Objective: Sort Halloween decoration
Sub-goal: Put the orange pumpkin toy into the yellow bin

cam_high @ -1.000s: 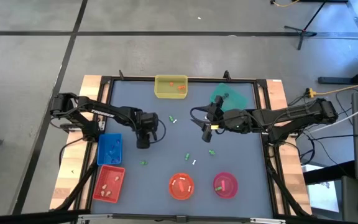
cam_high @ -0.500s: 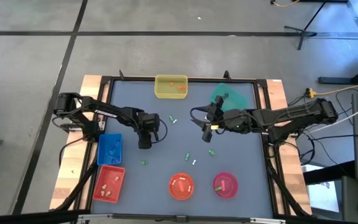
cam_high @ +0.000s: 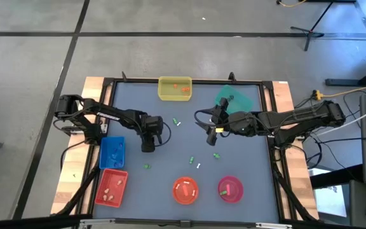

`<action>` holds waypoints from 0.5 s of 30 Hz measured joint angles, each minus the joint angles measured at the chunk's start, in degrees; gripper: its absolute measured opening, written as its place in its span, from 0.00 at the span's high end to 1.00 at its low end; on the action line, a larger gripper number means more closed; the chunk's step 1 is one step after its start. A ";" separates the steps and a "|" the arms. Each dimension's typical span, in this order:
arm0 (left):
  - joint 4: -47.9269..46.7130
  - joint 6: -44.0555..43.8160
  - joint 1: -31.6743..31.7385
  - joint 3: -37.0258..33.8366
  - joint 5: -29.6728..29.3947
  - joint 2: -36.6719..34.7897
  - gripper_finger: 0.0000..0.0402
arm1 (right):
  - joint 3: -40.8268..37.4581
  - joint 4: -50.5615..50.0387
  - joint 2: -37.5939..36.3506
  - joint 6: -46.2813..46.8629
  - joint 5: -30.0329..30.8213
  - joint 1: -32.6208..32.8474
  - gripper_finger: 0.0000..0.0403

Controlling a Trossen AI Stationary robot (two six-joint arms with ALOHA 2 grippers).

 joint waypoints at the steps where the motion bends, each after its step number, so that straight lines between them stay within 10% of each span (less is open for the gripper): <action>1: -0.02 0.00 0.00 0.00 -0.07 0.00 0.71 | 0.00 0.00 0.00 0.00 0.00 0.00 0.39; 15: -2.85 0.02 0.07 3.21 -0.14 0.42 0.82 | 0.00 0.05 0.00 0.01 0.20 0.00 0.39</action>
